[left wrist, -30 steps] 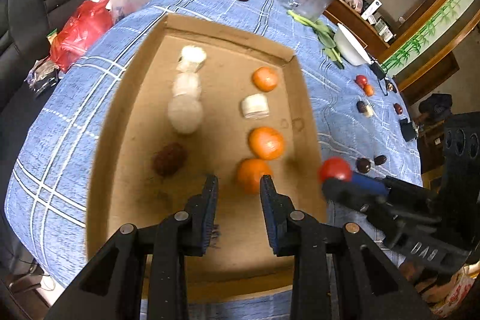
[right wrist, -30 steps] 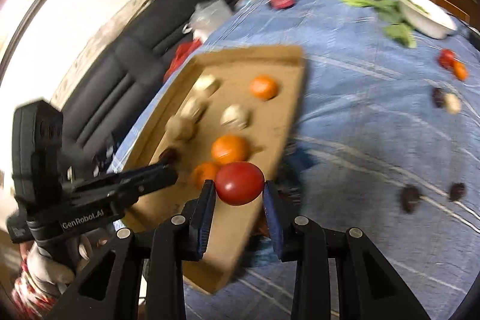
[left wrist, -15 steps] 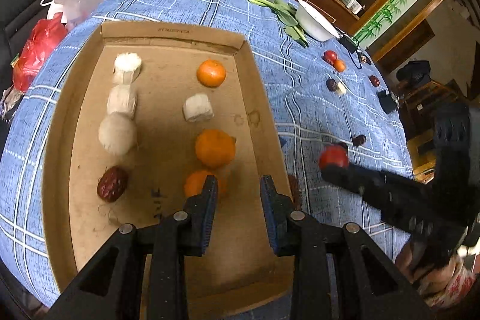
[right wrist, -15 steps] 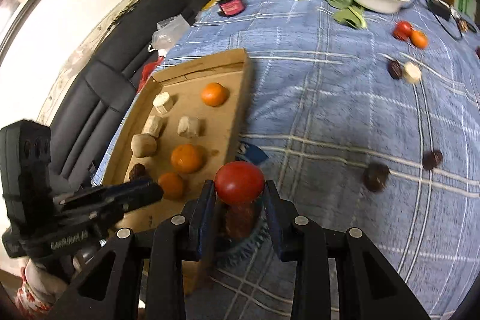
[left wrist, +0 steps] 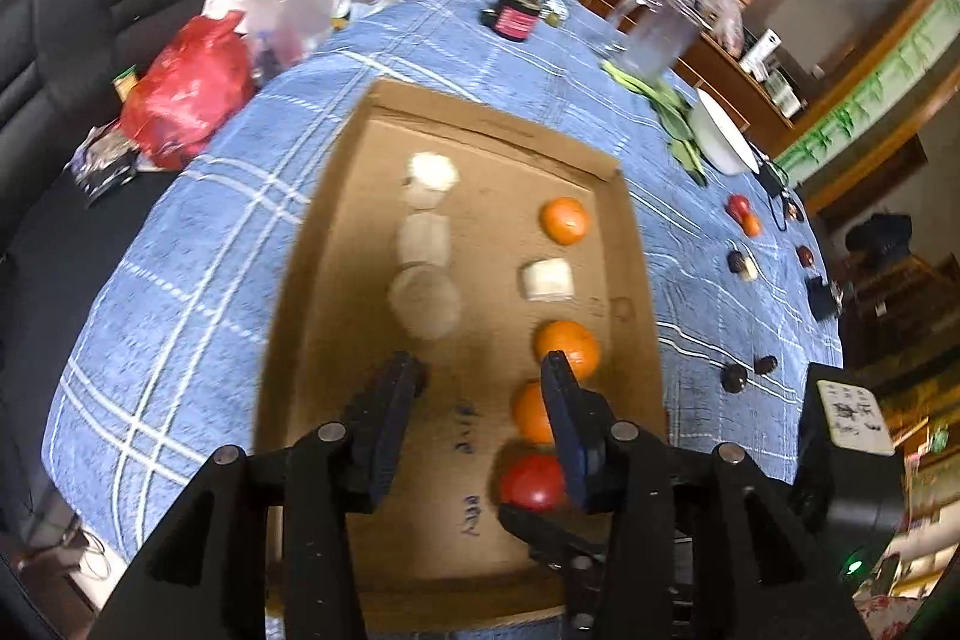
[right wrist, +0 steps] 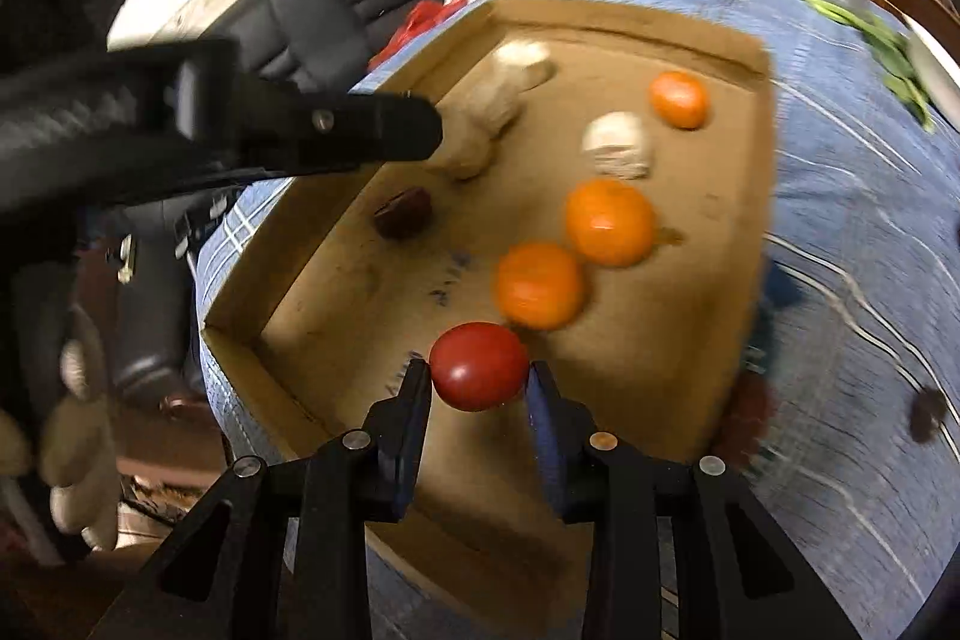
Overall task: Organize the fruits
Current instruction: 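Carry the red tomato into the box with the right tool and release it, then grasp a large dark date with the right tool and drop it in the box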
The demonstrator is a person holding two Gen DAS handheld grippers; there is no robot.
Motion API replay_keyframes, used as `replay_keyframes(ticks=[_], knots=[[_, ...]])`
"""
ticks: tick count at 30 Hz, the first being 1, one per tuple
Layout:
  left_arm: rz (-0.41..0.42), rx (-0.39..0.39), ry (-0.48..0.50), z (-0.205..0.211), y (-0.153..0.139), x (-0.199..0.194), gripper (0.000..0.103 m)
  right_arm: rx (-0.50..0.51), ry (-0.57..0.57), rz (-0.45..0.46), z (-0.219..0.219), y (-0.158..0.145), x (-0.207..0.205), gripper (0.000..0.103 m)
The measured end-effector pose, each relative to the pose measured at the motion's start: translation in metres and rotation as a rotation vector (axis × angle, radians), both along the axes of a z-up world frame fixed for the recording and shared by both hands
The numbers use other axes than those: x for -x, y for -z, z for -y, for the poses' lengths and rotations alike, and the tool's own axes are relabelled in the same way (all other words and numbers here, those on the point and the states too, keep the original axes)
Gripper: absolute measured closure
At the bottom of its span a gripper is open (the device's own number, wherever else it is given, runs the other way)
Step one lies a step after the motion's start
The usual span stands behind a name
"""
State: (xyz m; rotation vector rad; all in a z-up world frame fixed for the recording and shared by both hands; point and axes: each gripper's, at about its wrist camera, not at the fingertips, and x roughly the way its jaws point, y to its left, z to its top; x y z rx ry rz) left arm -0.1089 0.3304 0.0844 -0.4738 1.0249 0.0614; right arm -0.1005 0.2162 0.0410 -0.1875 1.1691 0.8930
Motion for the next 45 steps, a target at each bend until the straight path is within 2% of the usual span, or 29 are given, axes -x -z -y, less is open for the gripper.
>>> replay_keyframes(ticks=[3,6,10,12,17,20,24,26,34,37,40,43,45], knots=[[-0.004,0.005,-0.018,-0.006,0.002,0.005,0.057,-0.011,-0.02,-0.007,-0.006,0.0,0.0,0.065],[-0.004,0.013,-0.024,-0.008,0.003,0.006,0.056,-0.076,0.013,-0.006,0.009,-0.015,-0.006,0.064],[0.003,0.022,-0.013,-0.004,0.003,0.003,0.056,-0.142,0.183,-0.003,0.067,-0.031,-0.028,0.064],[0.007,0.027,0.001,0.001,0.002,0.001,0.056,-0.124,0.278,-0.007,0.102,-0.026,-0.038,0.064],[0.002,0.031,0.049,0.018,0.004,-0.008,0.056,-0.053,0.339,-0.045,0.135,-0.004,-0.043,0.065],[0.0,0.029,0.075,0.028,0.004,-0.011,0.056,-0.058,0.33,-0.044,0.135,0.002,-0.047,0.065],[-0.002,0.024,0.096,0.037,0.003,-0.01,0.056,-0.022,0.281,-0.022,0.115,0.008,-0.047,0.064],[-0.002,0.021,0.097,0.038,0.003,-0.008,0.056,-0.035,0.274,-0.036,0.106,0.013,-0.054,0.064],[0.002,0.032,0.034,0.026,0.003,0.0,0.055,-0.041,0.25,-0.05,0.104,0.018,-0.048,0.069],[0.006,0.027,0.01,0.02,0.001,0.003,0.055,-0.048,0.266,-0.009,0.11,0.004,-0.041,0.069],[0.009,0.019,-0.018,0.011,0.0,0.006,0.055,-0.083,0.252,0.057,0.107,-0.024,-0.033,0.069],[0.007,0.012,-0.043,0.003,-0.002,0.008,0.055,-0.121,0.174,0.065,0.087,-0.041,-0.026,0.069],[0.008,0.004,-0.052,0.0,-0.003,0.01,0.055,-0.116,0.109,0.038,0.065,-0.037,-0.018,0.069]])
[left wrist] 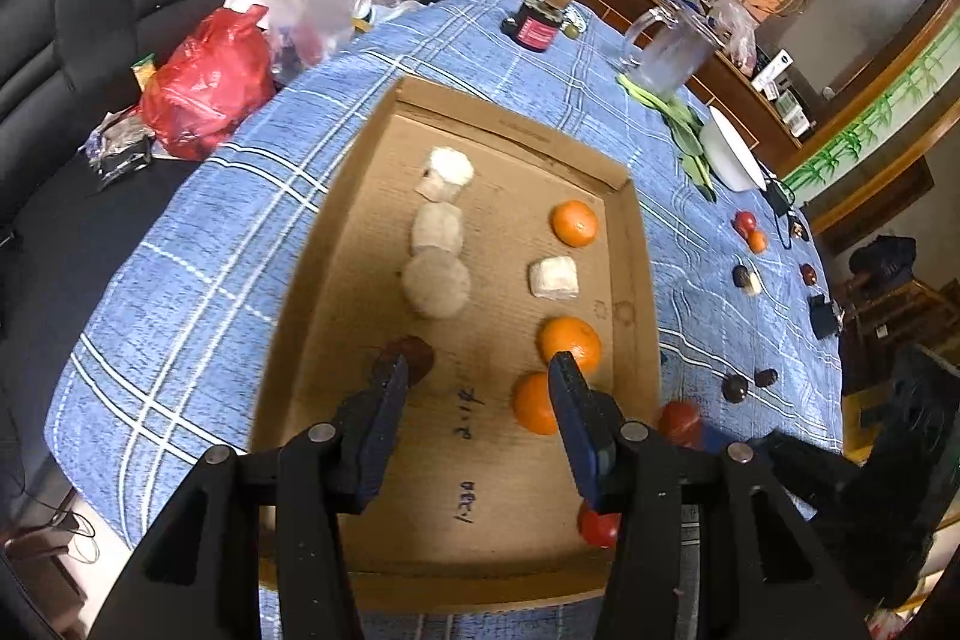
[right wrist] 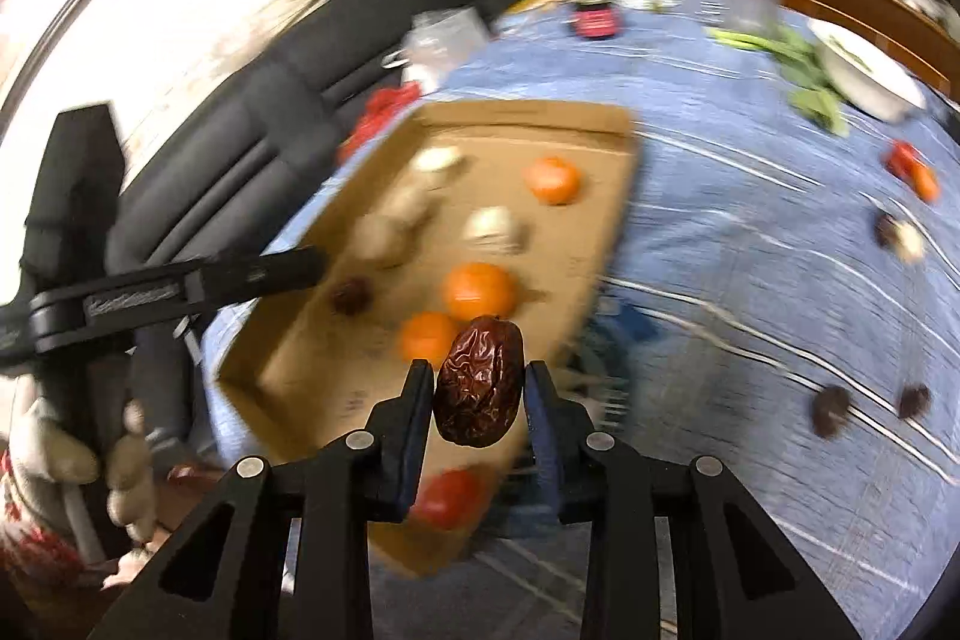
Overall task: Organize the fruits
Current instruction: 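Grasp a large dark date with the right tool and drop it in the box, then withdraw both tools from the box back over the table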
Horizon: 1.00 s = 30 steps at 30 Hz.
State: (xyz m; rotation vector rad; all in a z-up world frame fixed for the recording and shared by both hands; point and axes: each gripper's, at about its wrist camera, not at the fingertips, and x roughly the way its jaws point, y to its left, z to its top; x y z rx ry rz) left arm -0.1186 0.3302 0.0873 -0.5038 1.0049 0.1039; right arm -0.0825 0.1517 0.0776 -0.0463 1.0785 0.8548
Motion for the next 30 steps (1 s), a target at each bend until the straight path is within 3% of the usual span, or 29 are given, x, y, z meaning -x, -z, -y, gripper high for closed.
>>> replay_keyframes(ticks=[5,13,18,23,30], knots=[[-0.001,-0.09,0.011,0.002,-0.004,0.004,0.055,0.069,-0.108,-0.022,-0.044,0.025,0.015,0.069],[-0.003,-0.191,0.027,0.005,-0.01,0.005,0.05,0.092,-0.142,-0.031,-0.056,0.037,0.032,0.064],[0.014,-0.241,0.052,0.015,-0.017,0.0,0.05,0.056,-0.088,-0.01,-0.04,0.022,0.027,0.058],[0.045,-0.377,0.102,0.046,-0.031,-0.005,0.049,0.017,0.015,-0.01,-0.008,0.01,0.021,0.053],[0.057,-0.477,0.175,0.093,-0.042,-0.008,0.045,-0.006,0.129,-0.01,0.035,0.001,0.014,0.053]])
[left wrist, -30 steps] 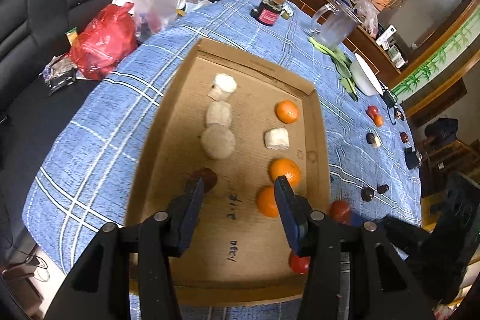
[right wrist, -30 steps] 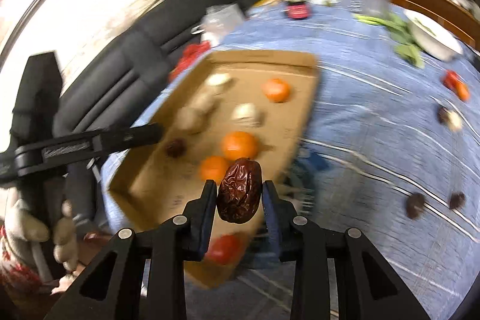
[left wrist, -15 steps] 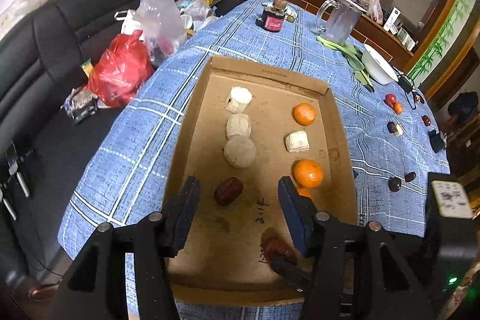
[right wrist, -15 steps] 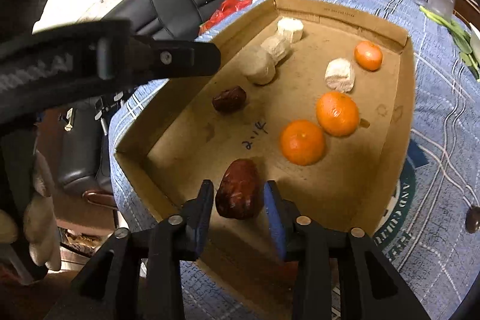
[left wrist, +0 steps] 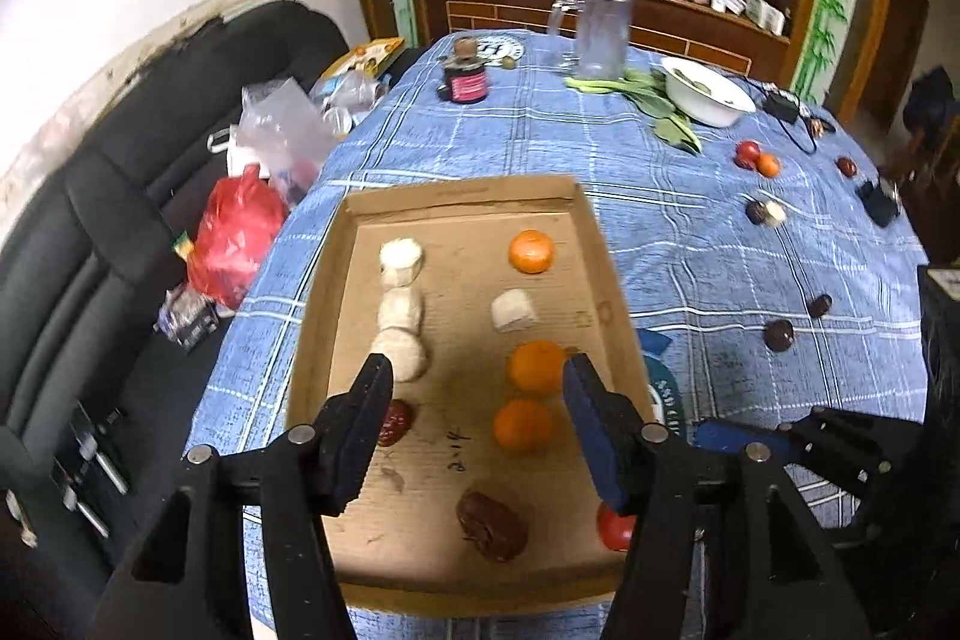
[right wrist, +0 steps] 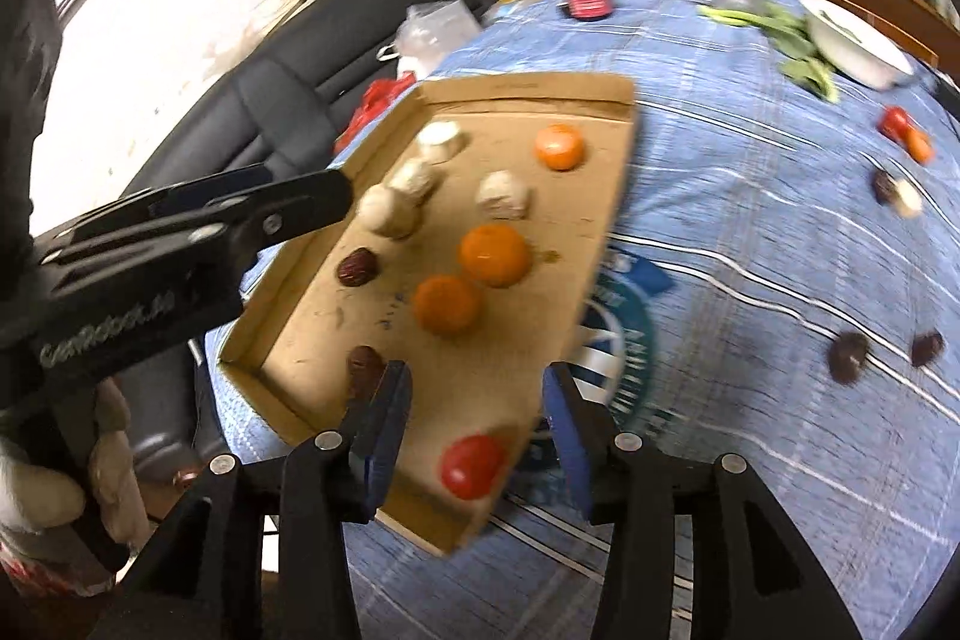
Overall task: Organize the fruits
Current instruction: 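Withdraw both tools from the box back over the table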
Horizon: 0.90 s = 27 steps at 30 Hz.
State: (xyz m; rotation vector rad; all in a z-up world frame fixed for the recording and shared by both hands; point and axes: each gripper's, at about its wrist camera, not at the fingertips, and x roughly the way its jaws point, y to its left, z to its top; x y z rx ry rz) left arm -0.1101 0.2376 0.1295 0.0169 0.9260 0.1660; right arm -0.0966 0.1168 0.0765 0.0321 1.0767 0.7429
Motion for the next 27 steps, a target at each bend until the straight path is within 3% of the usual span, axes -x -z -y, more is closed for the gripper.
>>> replay_keyframes(ticks=[11,27], knots=[[0.012,-0.134,0.077,0.081,-0.012,0.012,0.043,0.008,0.083,0.007,0.071,-0.003,0.005,0.047],[-0.002,-0.112,0.167,0.168,0.0,0.003,0.042,0.058,0.197,-0.012,0.172,0.005,0.009,0.045]])
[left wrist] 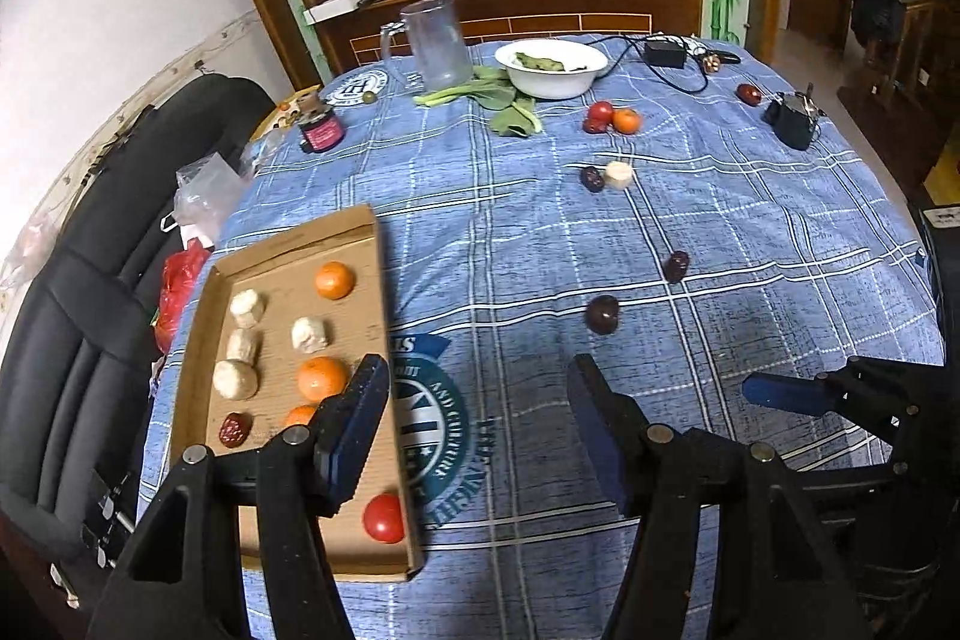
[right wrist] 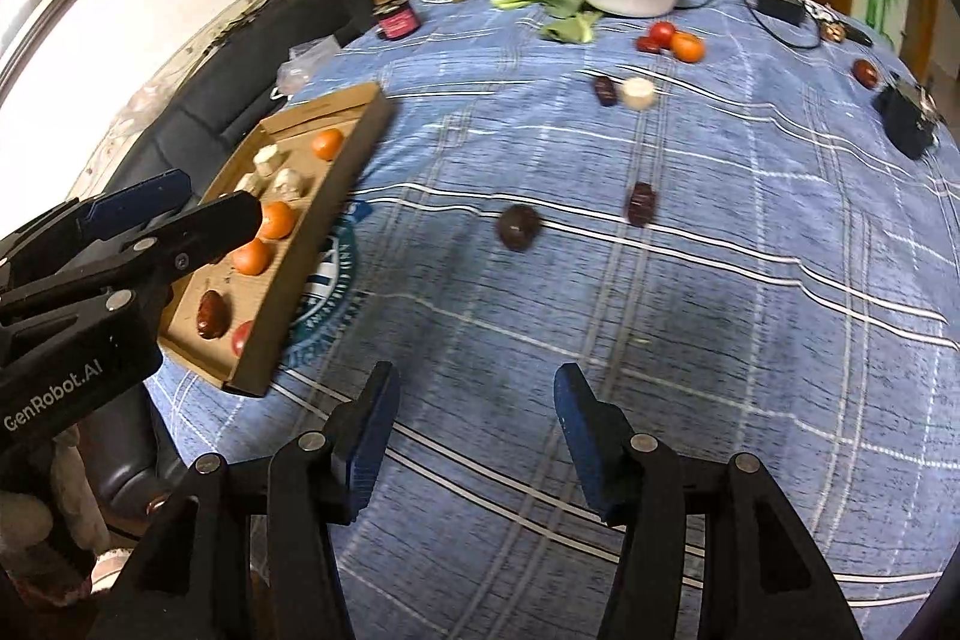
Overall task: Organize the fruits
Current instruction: 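Withdraw both tools from the box back over the table, then grasp a dark round date with the left tool while the right tool grasps another date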
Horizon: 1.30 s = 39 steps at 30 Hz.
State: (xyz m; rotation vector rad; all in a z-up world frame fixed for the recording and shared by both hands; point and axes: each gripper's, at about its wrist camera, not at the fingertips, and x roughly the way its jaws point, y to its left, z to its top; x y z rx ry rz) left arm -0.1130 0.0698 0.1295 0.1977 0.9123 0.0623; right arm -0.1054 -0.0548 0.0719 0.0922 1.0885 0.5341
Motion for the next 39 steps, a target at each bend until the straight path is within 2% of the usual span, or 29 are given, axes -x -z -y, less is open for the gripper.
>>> replay_keyframes(ticks=[4,14,18,20,23,28,29,30,31,37,39], knots=[[-0.028,0.014,0.0,0.004,0.006,-0.005,0.041,-0.007,0.005,-0.018,0.007,0.006,-0.004,0.045],[-0.15,0.189,-0.092,-0.026,0.044,-0.022,0.039,-0.007,0.037,-0.064,0.019,0.027,-0.024,0.045],[-0.182,0.255,-0.065,-0.025,0.058,-0.034,0.039,-0.001,0.082,-0.056,0.03,0.03,-0.048,0.045],[-0.2,0.321,-0.037,-0.021,0.065,-0.046,0.039,0.011,0.099,-0.033,0.034,0.028,-0.062,0.045],[-0.188,0.372,0.009,-0.012,0.069,-0.062,0.04,0.045,0.11,0.02,0.034,0.025,-0.084,0.045],[-0.188,0.37,0.089,0.013,0.081,-0.086,0.05,0.096,0.078,0.051,0.022,0.03,-0.108,0.045],[-0.193,0.363,0.101,0.017,0.085,-0.09,0.055,0.106,0.072,0.053,0.02,0.033,-0.111,0.046],[-0.199,0.358,0.11,0.02,0.088,-0.095,0.063,0.114,0.07,0.052,0.019,0.035,-0.113,0.052],[-0.208,0.354,0.117,0.023,0.092,-0.099,0.066,0.119,0.065,0.049,0.018,0.038,-0.115,0.054],[-0.235,0.342,0.113,0.023,0.11,-0.112,0.068,0.141,0.06,0.048,0.016,0.049,-0.118,0.062],[-0.23,0.327,0.123,0.025,0.113,-0.111,0.073,0.148,0.052,0.054,0.014,0.05,-0.117,0.07]])
